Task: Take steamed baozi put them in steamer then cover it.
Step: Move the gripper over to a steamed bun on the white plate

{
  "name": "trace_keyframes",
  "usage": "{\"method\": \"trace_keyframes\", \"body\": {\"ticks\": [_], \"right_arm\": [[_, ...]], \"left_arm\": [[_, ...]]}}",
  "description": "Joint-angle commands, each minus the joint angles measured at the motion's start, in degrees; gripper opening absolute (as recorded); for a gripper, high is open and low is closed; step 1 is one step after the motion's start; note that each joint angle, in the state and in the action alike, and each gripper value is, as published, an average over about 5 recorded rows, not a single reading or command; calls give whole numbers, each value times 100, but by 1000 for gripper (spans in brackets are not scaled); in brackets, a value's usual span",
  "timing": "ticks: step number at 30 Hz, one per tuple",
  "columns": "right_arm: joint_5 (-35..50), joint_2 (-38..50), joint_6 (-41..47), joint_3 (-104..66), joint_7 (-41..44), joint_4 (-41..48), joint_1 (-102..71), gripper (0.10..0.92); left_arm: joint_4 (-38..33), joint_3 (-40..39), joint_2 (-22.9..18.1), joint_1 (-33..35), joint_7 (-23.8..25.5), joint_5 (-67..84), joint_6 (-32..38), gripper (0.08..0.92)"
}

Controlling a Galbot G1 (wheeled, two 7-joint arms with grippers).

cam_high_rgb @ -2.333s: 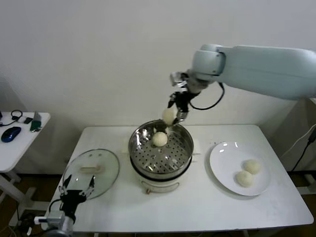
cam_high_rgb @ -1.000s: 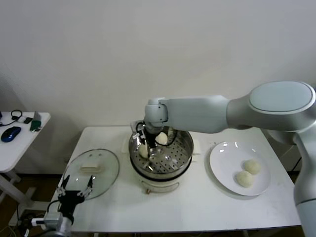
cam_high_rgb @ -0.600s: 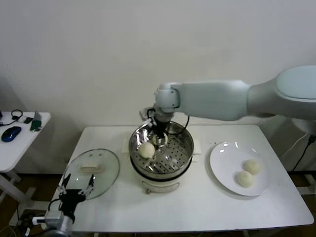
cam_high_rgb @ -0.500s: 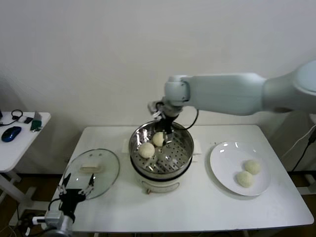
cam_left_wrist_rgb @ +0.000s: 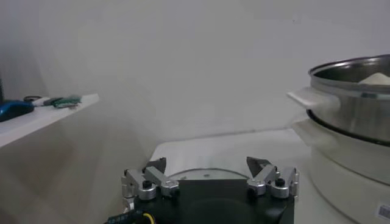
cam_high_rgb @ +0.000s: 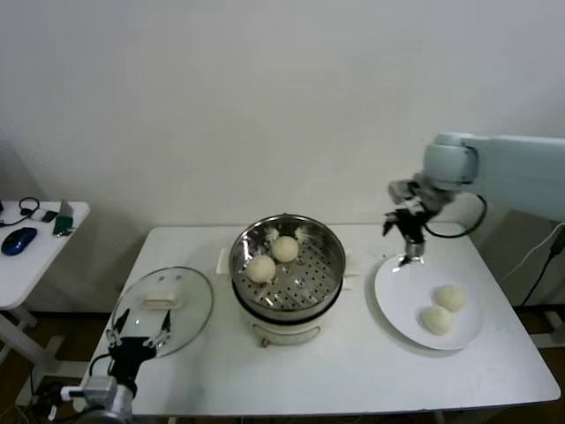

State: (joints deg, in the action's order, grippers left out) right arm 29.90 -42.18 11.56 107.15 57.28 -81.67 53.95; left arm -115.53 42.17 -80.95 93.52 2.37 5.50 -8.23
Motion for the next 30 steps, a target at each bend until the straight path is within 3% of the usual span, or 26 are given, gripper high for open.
{"method": "trace_keyframes", "body": {"ticks": [1,13,30], "right_arm": [[-1130,1225,-156,-21,83,-72,-789,823],[-1761,1351,-15,-1678,-78,368,-2810,823],[-1973,985,67,-2440,-419,925,-3622,822]], "left_arm": [[-31,1,-43,35,0,-44,10,823],[-15,19,-109,127,-31,-100,60,823],[26,-19,-119,143,-12,-158,72,823]]}}
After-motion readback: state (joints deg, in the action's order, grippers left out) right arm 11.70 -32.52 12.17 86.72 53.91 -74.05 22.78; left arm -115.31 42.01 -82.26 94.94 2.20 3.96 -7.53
